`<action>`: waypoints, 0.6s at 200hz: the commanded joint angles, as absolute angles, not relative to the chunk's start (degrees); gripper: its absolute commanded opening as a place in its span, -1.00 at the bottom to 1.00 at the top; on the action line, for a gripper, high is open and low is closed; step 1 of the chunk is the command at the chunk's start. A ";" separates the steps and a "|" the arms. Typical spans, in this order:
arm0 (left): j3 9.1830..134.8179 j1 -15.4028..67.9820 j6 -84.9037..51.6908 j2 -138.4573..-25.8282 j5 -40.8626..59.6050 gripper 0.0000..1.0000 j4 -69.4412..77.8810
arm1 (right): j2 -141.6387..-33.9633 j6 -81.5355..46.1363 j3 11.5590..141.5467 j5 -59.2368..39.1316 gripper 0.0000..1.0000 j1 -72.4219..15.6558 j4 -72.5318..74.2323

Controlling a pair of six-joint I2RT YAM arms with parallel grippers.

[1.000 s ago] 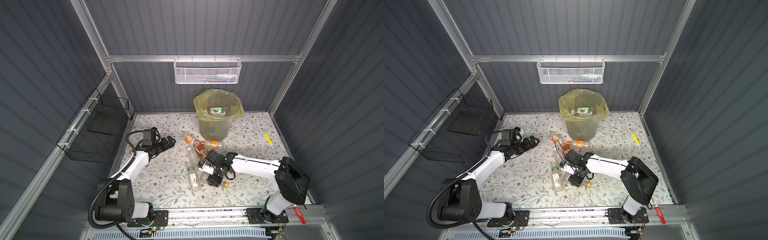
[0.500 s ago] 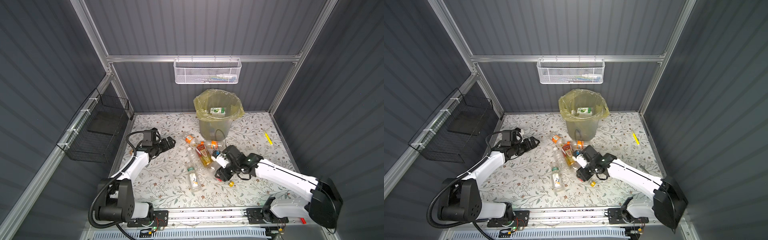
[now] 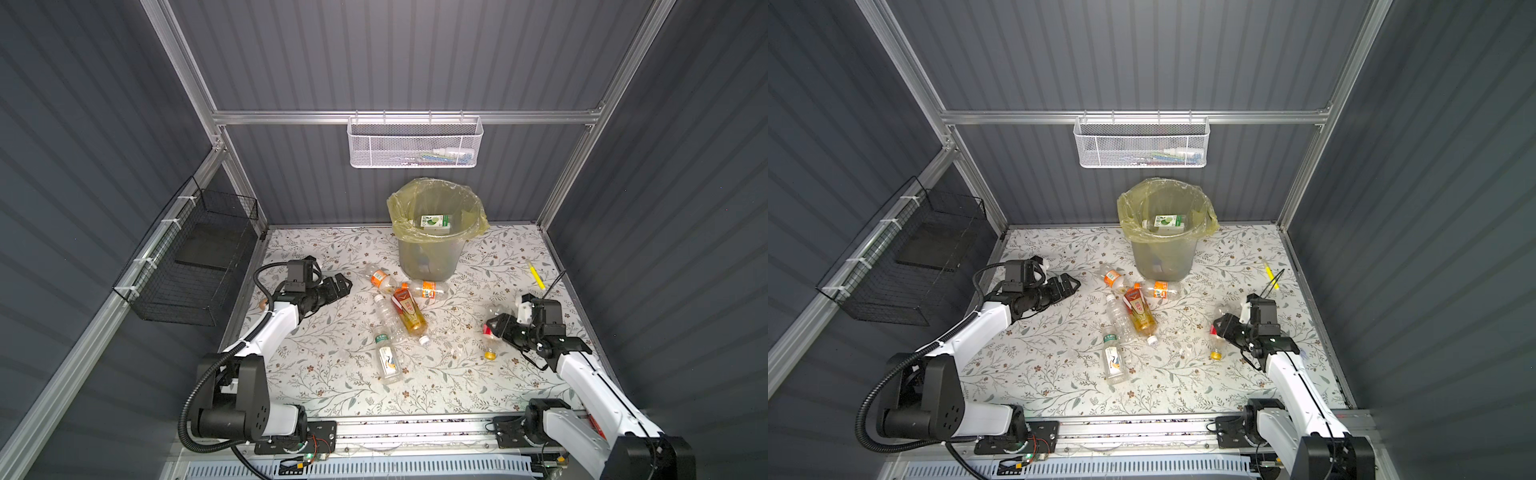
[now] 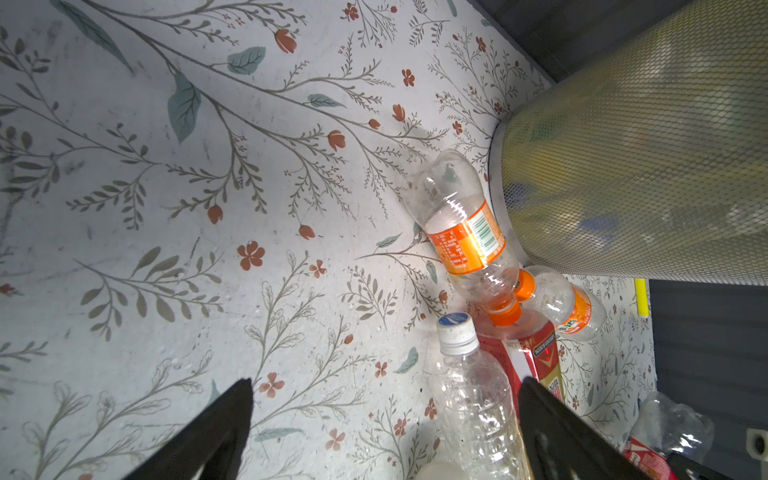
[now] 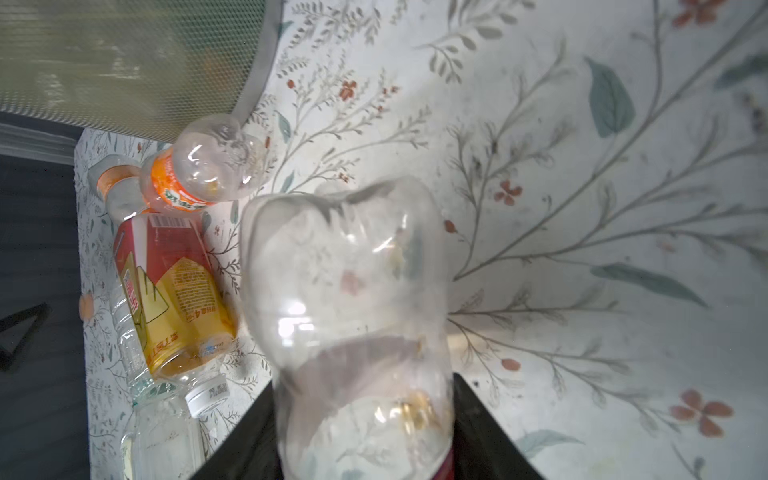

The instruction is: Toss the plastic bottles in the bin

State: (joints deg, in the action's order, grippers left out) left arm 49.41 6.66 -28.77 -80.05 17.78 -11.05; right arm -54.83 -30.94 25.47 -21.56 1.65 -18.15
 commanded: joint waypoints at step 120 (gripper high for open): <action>46.38 6.99 -25.21 -74.53 19.33 0.98 -17.88 | -88.59 -41.32 98.35 -38.14 0.98 1.41 -25.93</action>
